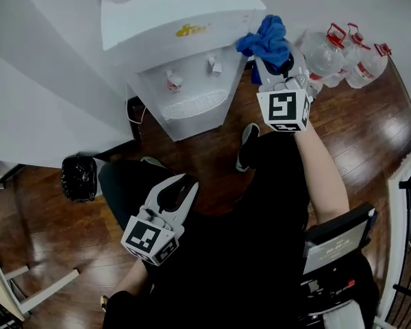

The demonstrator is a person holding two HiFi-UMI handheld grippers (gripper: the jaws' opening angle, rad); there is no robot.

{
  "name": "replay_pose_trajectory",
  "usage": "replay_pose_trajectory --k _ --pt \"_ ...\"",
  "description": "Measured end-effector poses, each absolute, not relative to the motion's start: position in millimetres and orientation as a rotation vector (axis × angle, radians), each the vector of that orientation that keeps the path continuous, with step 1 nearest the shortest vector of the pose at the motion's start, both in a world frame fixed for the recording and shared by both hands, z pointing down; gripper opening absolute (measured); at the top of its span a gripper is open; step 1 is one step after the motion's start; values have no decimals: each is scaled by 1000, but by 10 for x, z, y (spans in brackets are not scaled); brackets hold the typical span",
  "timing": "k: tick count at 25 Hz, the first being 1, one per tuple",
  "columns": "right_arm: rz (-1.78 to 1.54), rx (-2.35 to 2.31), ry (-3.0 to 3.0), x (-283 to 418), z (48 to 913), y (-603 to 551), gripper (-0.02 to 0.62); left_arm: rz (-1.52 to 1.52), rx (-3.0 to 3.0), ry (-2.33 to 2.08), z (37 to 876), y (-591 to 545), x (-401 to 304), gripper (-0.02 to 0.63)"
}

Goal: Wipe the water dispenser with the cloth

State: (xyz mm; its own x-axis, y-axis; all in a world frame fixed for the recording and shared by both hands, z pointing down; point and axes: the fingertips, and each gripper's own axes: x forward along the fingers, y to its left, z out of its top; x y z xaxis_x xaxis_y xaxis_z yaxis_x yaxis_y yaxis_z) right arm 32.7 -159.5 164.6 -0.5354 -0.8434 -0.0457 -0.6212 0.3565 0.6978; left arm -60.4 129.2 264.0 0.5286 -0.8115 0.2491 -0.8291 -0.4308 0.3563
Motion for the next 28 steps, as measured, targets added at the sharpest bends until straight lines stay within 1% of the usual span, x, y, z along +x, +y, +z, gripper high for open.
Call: replay_pose_trajectory --k 2,5,10,16,17,19,24,28 --pt "-1092 1311 -2269 289 1446 -1528 160 46 2350 -1333 2649 1298 -598 81" --pt "-1143 1256 -2201 196 1735 -1513 158 52 2343 -1328 2636 1304 -586 81" --pt "-1134 1063 -2079 46 2816 -1481 160 59 2350 -1333 2637 1312 -627 81" --pt "-1153 549 -1757 -72 4366 -1296 160 85 2299 -1380 2612 1301 -702 81" --pt "-1164 493 -1695 -61 4517 -1281 160 83 2297 -1385 2603 1305 -706 81" --pt "-1240 504 -1613 -80 4411 -1305 159 77 2294 -1395 2578 1312 -714 81" --pt "-1432 764 -1573 -214 3225 -1402 158 67 2315 -1372 2609 1377 -686 81" --pt "-1567 824 -1503 -249 2670 -1446 158 64 2367 -1341 2626 1404 -556 83"
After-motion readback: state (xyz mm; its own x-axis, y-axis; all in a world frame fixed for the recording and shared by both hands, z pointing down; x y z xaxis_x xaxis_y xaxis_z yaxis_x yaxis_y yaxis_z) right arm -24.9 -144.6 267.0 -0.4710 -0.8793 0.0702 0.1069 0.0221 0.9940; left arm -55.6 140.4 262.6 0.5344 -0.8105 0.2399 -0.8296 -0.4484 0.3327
